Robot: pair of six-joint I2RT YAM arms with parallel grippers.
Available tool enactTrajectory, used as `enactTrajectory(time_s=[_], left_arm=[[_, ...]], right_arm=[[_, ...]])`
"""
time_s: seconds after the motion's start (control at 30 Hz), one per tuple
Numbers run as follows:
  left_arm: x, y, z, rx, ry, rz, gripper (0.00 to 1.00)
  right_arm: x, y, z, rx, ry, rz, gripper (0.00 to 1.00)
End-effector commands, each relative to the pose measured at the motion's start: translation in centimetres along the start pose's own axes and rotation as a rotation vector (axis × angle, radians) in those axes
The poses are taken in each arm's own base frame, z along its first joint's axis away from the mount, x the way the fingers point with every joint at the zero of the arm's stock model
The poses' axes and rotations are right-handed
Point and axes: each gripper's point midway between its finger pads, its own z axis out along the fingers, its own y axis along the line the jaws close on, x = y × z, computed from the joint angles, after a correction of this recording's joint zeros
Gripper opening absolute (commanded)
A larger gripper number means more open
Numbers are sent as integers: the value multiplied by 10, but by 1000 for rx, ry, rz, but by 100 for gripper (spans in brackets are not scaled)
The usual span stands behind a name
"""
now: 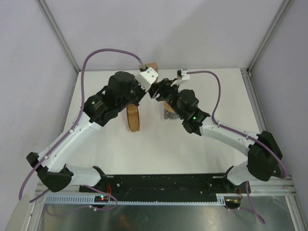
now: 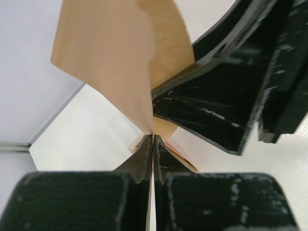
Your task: Place the coffee filter in the dripper
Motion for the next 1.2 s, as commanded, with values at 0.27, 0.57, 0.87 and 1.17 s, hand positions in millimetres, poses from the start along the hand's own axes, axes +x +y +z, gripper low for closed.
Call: enactTrajectory(time_s=[0.27, 0.57, 0.87, 1.17], left_arm=[[12, -7, 1, 5, 23, 81, 0], [9, 1, -2, -39, 23, 52, 6], [-10, 18, 3, -123, -3, 15, 38], [-14, 22, 6, -142, -6, 48, 44]], right_arm=[[-30, 20, 15, -108, -100, -3, 45], [-35, 24, 15, -131, -112, 4, 6], [-19, 22, 10, 4, -97, -22, 0], [-19, 34, 7, -6, -100, -10, 0]])
